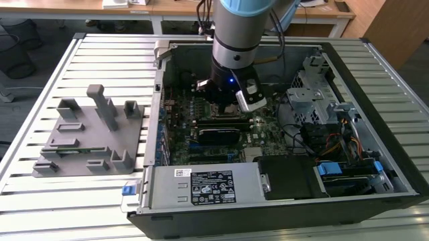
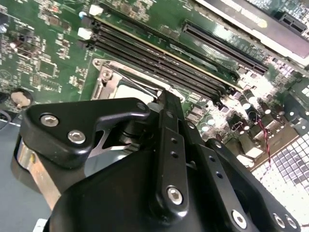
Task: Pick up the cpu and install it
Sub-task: 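Install the second cpu locking lever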
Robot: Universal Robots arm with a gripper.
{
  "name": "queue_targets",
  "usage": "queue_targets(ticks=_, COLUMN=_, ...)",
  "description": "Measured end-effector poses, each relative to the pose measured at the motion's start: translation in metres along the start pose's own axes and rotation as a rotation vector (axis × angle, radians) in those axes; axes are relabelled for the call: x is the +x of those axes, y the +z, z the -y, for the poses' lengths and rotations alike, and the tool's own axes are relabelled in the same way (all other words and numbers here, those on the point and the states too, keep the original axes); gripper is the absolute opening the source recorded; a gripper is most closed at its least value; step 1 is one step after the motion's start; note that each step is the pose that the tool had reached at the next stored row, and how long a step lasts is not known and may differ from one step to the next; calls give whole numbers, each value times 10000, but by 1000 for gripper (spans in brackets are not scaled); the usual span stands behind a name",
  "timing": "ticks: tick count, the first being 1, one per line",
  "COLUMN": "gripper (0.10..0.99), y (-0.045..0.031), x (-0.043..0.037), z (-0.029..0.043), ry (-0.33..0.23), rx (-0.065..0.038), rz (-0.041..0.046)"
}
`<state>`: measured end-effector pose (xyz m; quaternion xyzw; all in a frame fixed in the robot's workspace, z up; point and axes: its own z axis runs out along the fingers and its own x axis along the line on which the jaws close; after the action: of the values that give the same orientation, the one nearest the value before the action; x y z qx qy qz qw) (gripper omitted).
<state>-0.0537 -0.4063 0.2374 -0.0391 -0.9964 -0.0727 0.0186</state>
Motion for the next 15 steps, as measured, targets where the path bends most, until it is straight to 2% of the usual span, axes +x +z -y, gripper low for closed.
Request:
queue_targets(ticks=6, gripper=106, y=91, x=18, z=15, ry=-2, rx=-6, rz=-2)
queue_targets(ticks=9, gripper=106, y=135, x=18, z=23, ry=-2, rx=-79, rz=-7)
queue_targets(ticks=11, gripper=106, y=147, x=17, z=38, ry=-6, rx=-199, rz=-18)
queue_targets(ticks=13, gripper=106, y=151, x=17, z=59, ry=-12, rx=-381, rz=-31)
queue_targets(ticks=15, gripper=106, y=153, x=25, z=84, ry=-16, rx=-512, rz=-42)
